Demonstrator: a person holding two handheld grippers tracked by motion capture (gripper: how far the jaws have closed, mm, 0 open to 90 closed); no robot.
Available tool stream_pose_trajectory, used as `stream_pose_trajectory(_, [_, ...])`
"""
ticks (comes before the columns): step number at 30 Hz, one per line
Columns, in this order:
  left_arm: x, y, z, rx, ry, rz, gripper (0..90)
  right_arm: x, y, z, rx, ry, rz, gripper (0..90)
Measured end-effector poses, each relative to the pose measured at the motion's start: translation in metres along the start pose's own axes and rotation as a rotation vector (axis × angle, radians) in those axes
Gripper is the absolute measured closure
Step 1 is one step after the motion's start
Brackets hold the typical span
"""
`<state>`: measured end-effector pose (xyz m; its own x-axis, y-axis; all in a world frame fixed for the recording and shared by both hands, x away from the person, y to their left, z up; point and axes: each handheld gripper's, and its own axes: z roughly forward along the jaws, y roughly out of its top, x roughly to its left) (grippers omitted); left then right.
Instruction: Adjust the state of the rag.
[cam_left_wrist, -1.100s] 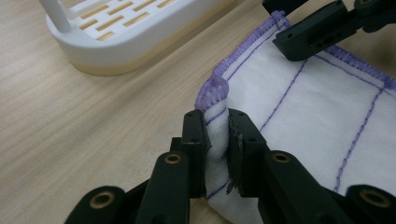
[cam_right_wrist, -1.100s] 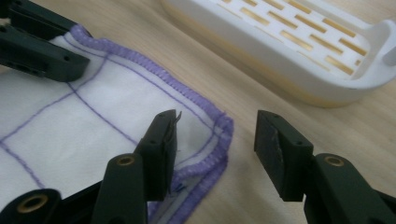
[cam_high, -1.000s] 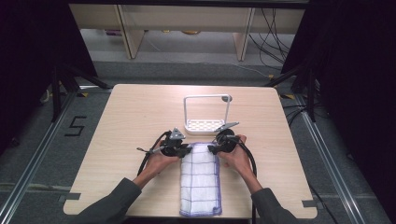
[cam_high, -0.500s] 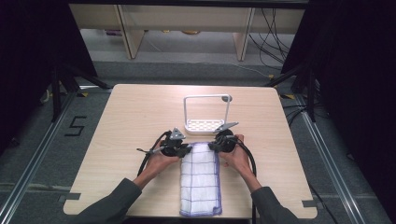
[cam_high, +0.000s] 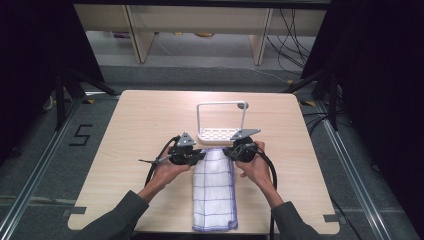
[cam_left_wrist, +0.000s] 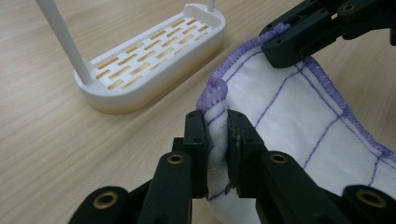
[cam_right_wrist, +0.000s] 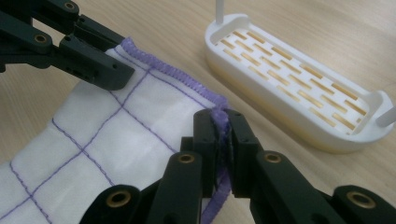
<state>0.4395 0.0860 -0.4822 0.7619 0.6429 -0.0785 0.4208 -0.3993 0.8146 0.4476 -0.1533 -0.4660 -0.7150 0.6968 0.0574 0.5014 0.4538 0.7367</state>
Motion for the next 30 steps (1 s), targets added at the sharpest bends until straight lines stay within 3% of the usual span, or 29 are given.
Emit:
stream_pose_trajectory(1, [0.0,0.0,-0.001,-0.006,0.002,-0.005,78.4,-0.001,0.001,-0.001,0.002,-0.007,-0.026,84.3])
stream_pose_trajectory(2, [0.001,0.001,-0.002,-0.003,0.001,-0.002,78.4,0.001,0.002,-0.002,0.005,-0.008,0.003,84.3])
stream_pose_trajectory(3, [0.001,0.002,-0.004,-0.003,-0.007,-0.002,78.5,0.001,0.003,-0.004,0.017,0.004,-0.007,84.4])
stream_pose_trajectory(4, [0.0,0.002,-0.005,-0.011,0.003,-0.006,78.5,0.001,0.004,-0.003,-0.02,-0.007,-0.027,84.4])
stream_pose_trajectory(5, [0.0,0.003,-0.006,-0.011,-0.001,-0.002,78.4,0.003,0.005,-0.004,-0.009,0.007,-0.019,84.4])
stream_pose_trajectory(6, [0.0,0.004,-0.008,-0.013,0.0,0.0,78.4,0.001,0.006,-0.006,-0.014,-0.002,-0.05,84.4])
stream_pose_trajectory(8, [-0.002,0.006,-0.01,-0.032,-0.009,-0.013,78.4,0.004,0.007,-0.008,-0.043,-0.002,-0.026,84.5])
stream_pose_trajectory(9, [-0.002,0.007,-0.012,-0.037,-0.011,-0.01,78.4,0.006,0.008,-0.011,-0.008,0.009,-0.01,84.5])
stream_pose_trajectory(10, [-0.003,0.008,-0.013,-0.039,-0.005,-0.009,78.4,0.004,0.009,-0.012,-0.028,-0.001,-0.05,84.5])
stream_pose_trajectory(11, [-0.002,0.008,-0.014,-0.031,-0.01,0.005,78.4,0.004,0.009,-0.012,-0.04,-0.001,-0.052,84.5])
stream_pose_trajectory(14, [-0.003,0.009,-0.013,-0.037,-0.017,-0.01,78.3,0.005,0.009,-0.016,-0.03,0.004,-0.041,84.4])
stream_pose_trajectory(15, [-0.003,0.01,-0.014,-0.025,-0.012,0.003,78.3,0.004,0.008,-0.016,-0.041,0.006,-0.061,84.4])
stream_pose_trajectory(16, [-0.004,0.011,-0.012,-0.037,-0.014,-0.007,78.3,0.005,0.007,-0.018,-0.029,0.003,-0.04,84.4])
stream_pose_trajectory(20, [-0.006,0.013,-0.012,-0.03,-0.019,0.016,78.3,0.004,0.006,-0.022,-0.033,-0.01,-0.034,84.4])
stream_pose_trajectory(22, [-0.008,0.013,-0.012,-0.045,-0.019,-0.001,78.2,0.003,0.006,-0.023,-0.035,-0.006,-0.038,84.4])
stream_pose_trajectory(24, [-0.007,0.012,-0.014,-0.032,-0.012,0.011,78.2,0.004,0.007,-0.022,-0.03,-0.008,-0.034,84.4])
stream_pose_trajectory(27, [-0.006,0.012,-0.015,-0.042,-0.023,-0.01,78.2,0.004,0.007,-0.02,-0.03,-0.006,-0.035,84.4])
stream_pose_trajectory(28, [-0.005,0.013,-0.015,-0.032,-0.02,-0.001,78.2,0.005,0.006,-0.019,-0.035,-0.004,-0.01,84.4])
stream_pose_trajectory(29, [-0.004,0.013,-0.014,-0.03,-0.018,0.003,78.2,0.003,0.007,-0.02,-0.028,-0.002,-0.033,84.4])
stream_pose_trajectory(30, [-0.005,0.014,-0.012,-0.028,-0.013,0.0,78.2,0.003,0.007,-0.02,-0.021,0.005,-0.013,84.4])
